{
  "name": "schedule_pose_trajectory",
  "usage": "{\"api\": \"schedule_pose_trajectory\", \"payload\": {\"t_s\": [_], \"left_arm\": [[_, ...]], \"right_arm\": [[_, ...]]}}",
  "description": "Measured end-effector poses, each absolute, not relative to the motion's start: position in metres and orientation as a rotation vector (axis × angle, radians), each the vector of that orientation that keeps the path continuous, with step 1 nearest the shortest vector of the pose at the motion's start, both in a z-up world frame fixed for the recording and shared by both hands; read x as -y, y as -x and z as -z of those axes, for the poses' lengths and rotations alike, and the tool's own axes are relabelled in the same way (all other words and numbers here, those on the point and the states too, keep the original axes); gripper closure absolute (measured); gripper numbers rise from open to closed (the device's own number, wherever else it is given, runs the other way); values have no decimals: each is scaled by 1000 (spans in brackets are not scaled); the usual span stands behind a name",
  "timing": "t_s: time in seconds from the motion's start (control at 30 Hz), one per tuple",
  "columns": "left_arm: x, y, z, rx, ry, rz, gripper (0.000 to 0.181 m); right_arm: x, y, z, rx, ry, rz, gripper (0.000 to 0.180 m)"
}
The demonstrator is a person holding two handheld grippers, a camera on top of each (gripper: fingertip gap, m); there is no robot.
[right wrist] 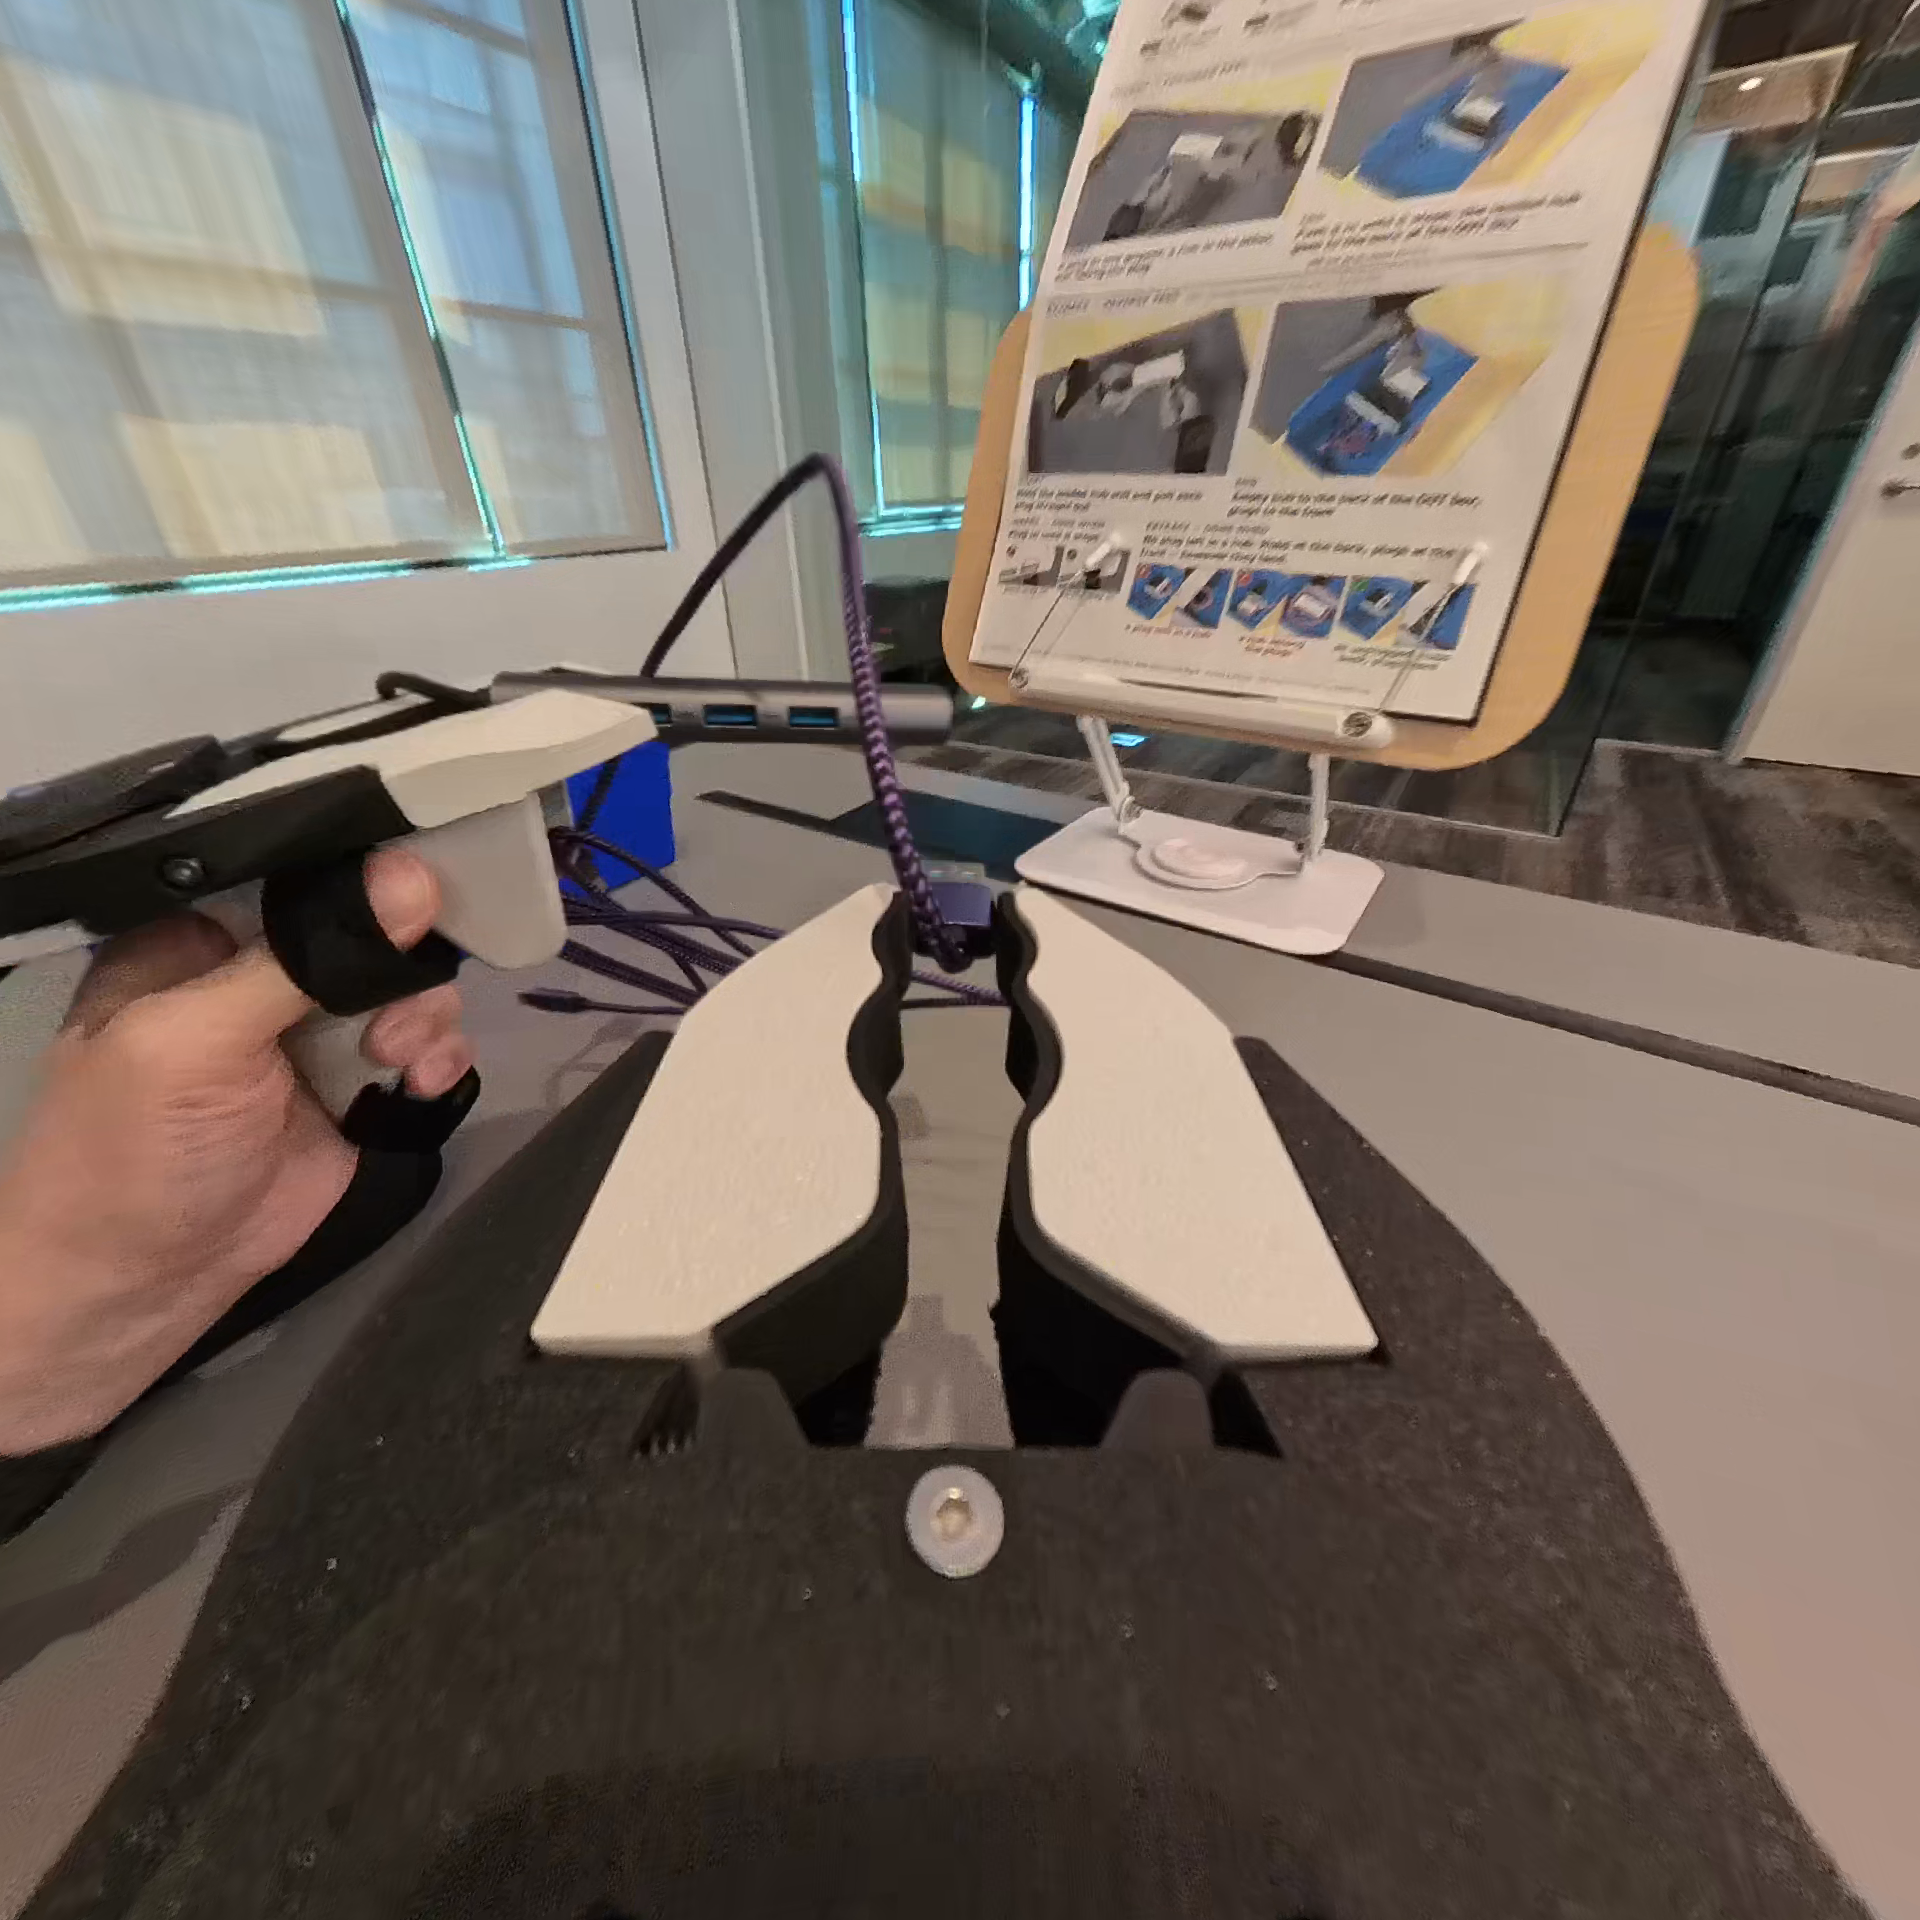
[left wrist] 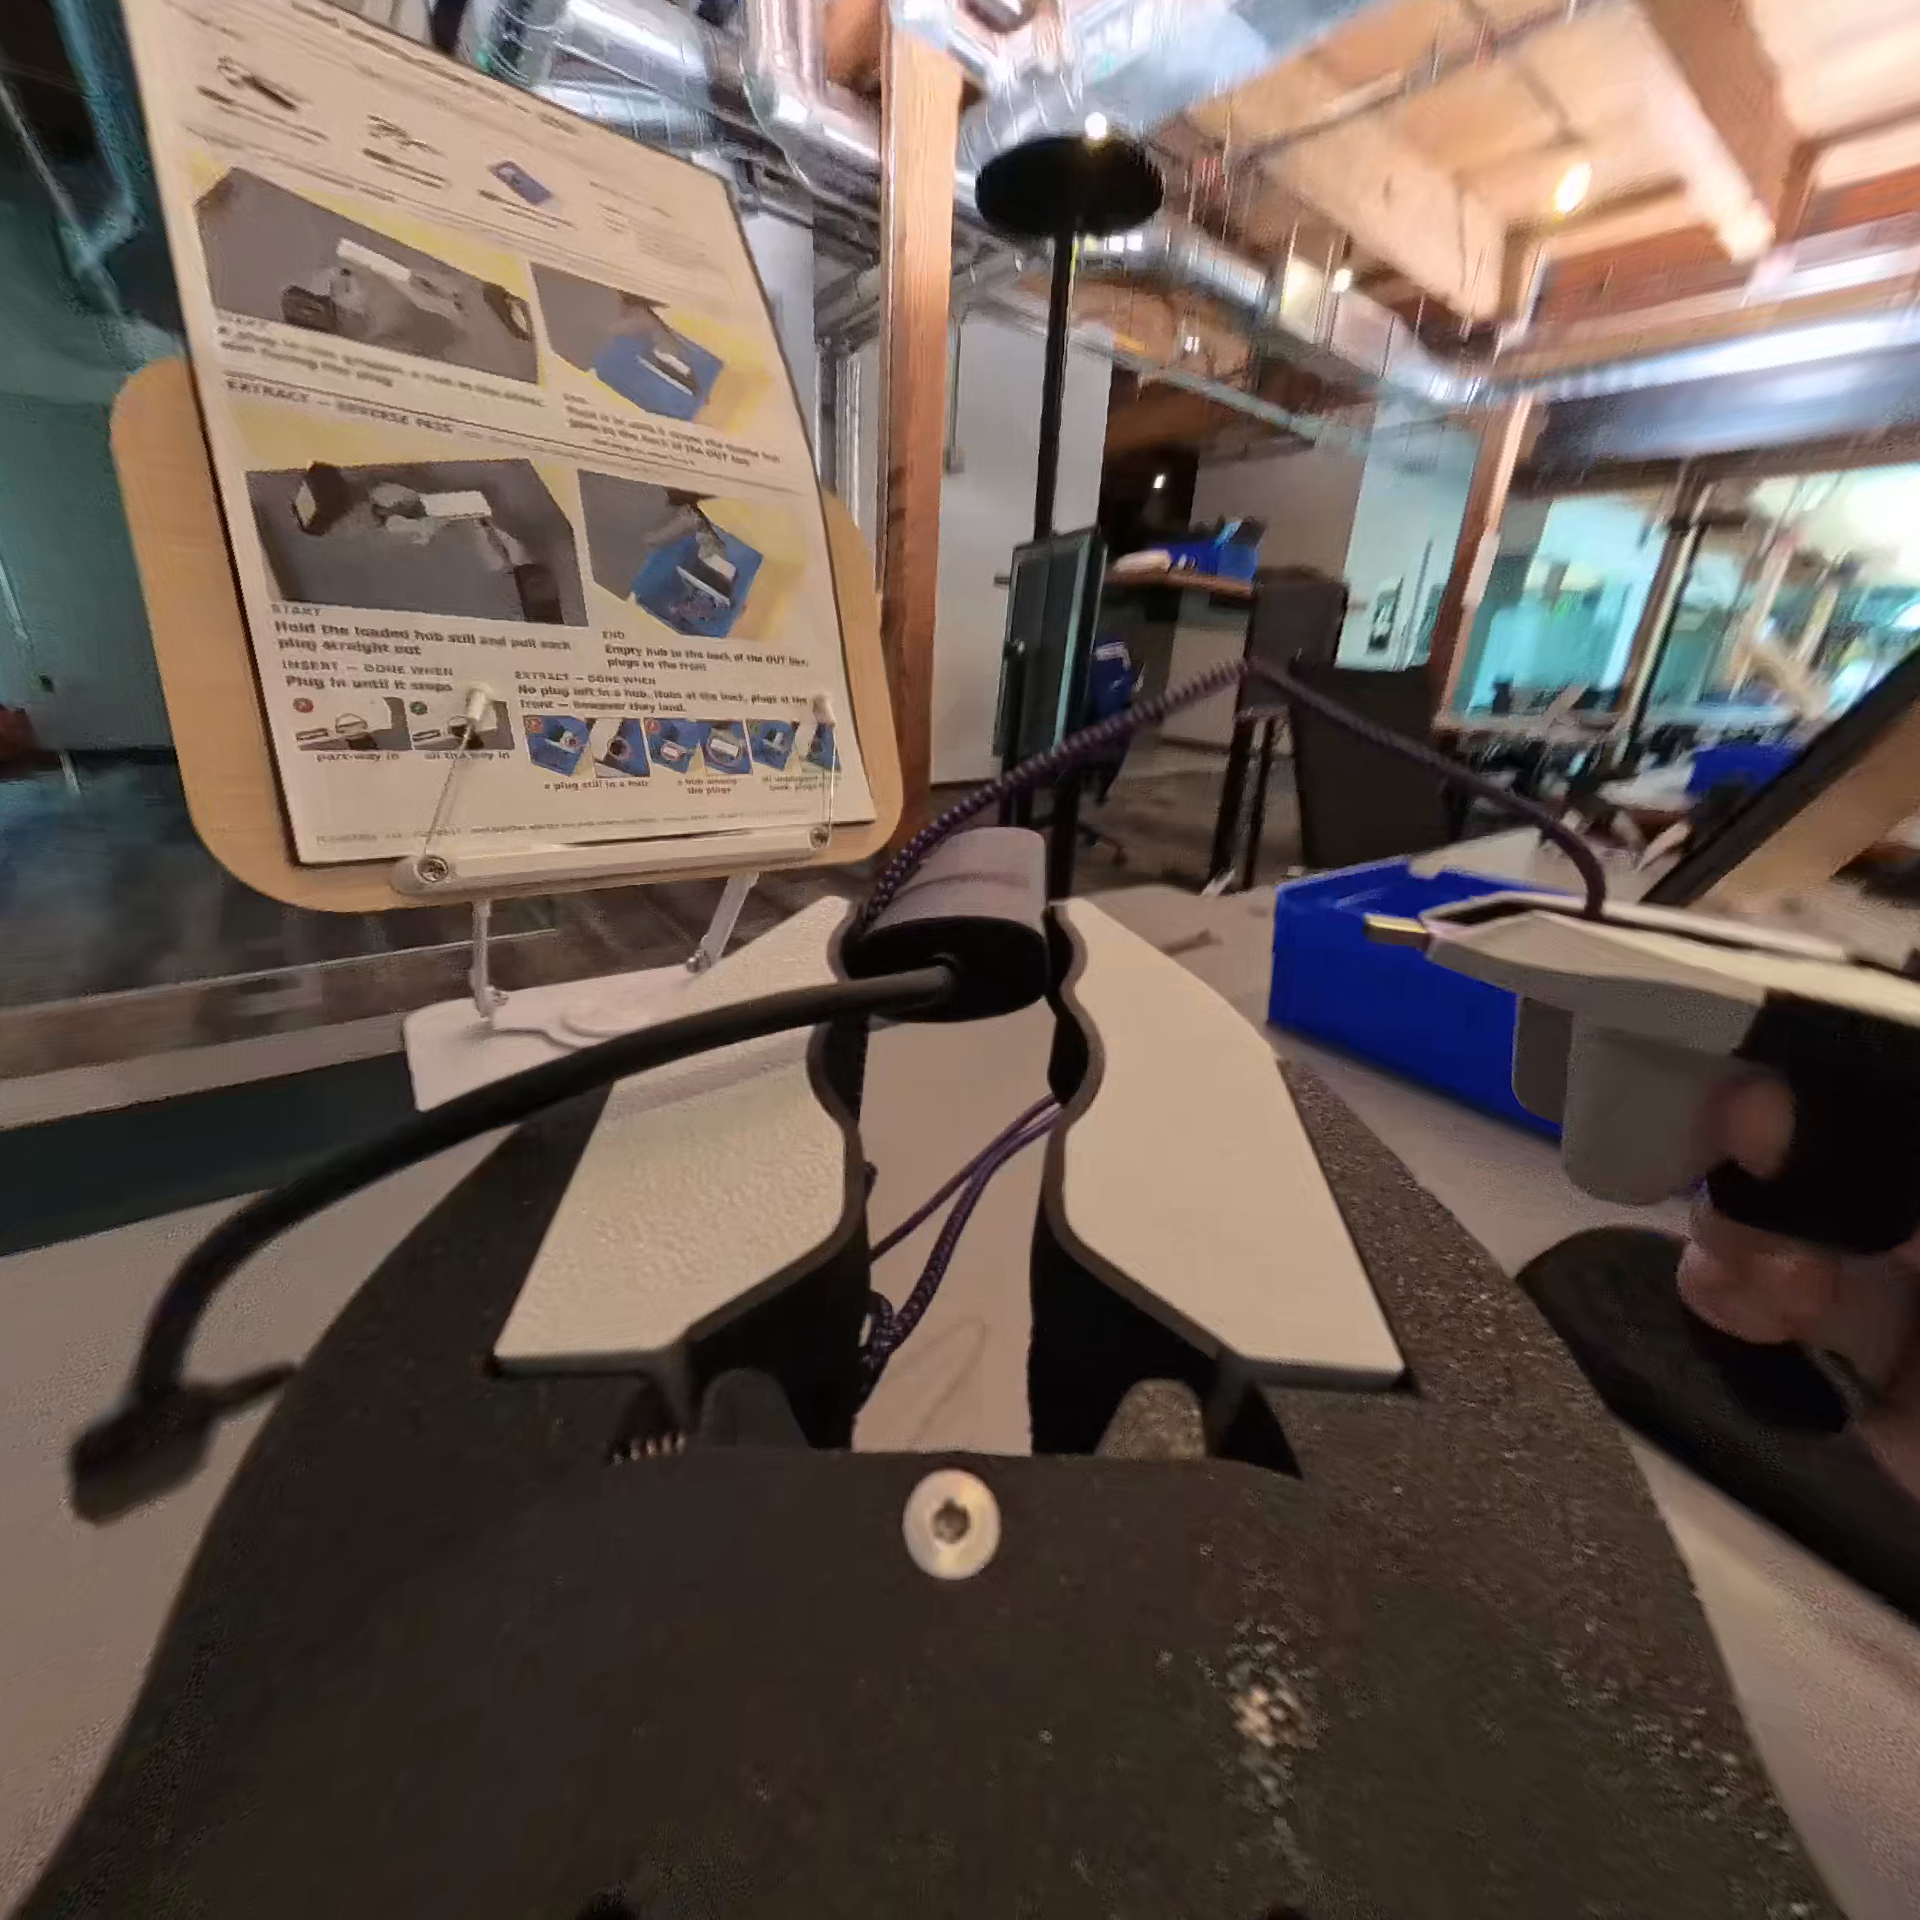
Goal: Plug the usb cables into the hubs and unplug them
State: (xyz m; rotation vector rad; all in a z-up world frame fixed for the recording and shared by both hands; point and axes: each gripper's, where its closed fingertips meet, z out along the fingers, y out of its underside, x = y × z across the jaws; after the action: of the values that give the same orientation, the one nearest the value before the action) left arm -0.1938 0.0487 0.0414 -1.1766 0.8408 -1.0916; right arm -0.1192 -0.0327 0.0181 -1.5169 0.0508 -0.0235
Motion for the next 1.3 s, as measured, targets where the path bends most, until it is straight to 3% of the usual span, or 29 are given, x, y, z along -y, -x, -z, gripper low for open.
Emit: {"api": "schedule_pose_trajectory", "payload": {"t_s": [0.37, 0.97, 1.3], "left_arm": [[-37, 183, -31, -902, 1168, 1103, 148], [0, 169, -25, -1042, 1086, 1245, 148], [-3, 175, -33, -974, 1062, 1256, 149]], "right_arm": [[34, 120, -18, -32, 1523, -45, 164], [-23, 59, -96, 8, 1590, -267, 164], [-32, 12, -80, -154, 1585, -386, 164]]}}
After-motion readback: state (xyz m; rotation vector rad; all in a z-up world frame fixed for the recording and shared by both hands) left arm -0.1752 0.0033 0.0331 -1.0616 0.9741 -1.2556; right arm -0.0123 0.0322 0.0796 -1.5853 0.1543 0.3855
